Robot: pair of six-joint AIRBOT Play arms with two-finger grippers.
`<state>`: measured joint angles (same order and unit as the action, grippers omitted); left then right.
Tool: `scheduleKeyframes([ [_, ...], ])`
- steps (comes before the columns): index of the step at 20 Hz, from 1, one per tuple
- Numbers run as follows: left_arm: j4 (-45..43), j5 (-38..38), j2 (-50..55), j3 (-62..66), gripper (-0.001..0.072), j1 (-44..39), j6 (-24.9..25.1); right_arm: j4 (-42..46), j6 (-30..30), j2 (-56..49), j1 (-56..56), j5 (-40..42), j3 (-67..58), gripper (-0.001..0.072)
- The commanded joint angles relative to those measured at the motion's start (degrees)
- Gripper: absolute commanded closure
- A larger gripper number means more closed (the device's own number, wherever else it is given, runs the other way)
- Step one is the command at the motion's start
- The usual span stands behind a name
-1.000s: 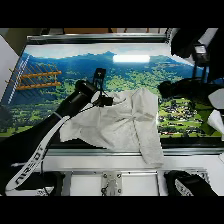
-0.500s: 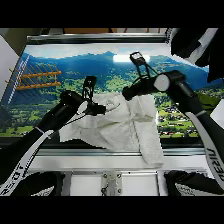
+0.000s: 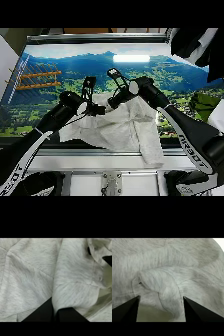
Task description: Fold the clothes and pants, and hang the long-sleeved shirts on hangers.
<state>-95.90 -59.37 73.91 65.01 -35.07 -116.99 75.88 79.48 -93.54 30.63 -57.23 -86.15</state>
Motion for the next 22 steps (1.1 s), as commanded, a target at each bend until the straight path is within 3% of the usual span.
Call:
scheduleKeyframes([
  [1,0.13,-0.04,-0.04,-0.02,0.0686,0.04,0.00,2.75,3.87,-3.28,0.50,3.45,-0.20,0.0126],
  [4,0.13,-0.39,-0.04,-0.02,0.0686,0.04,0.00,7.80,9.86,-4.87,0.46,6.99,-0.20,0.0137],
  [6,0.11,-1.14,-0.04,-0.02,0.0685,0.07,0.00,10.25,11.23,-5.07,0.39,9.25,-0.20,0.0352],
  [8,-0.02,-2.19,-0.04,-0.02,0.0685,0.07,0.00,10.82,11.28,-5.05,0.04,10.51,-0.24,0.0414],
  [9,-0.04,-2.64,-0.20,-0.02,0.0685,0.11,0.02,11.63,11.23,-4.87,-0.22,10.40,-0.26,0.0666],
  [14,0.02,-3.10,-8.02,1.16,0.0685,4.20,0.92,15.65,11.30,3.91,-4.59,5.66,-0.28,0.0686],
  [17,1.46,-2.99,-13.53,5.38,0.0685,5.42,1.88,15.63,10.78,14.36,-7.13,-9.38,-0.26,0.0687],
  [22,15.13,-8.79,-14.93,6.64,0.0685,5.22,8.81,15.28,11.91,25.11,-6.27,-32.85,3.50,0.0687],
])
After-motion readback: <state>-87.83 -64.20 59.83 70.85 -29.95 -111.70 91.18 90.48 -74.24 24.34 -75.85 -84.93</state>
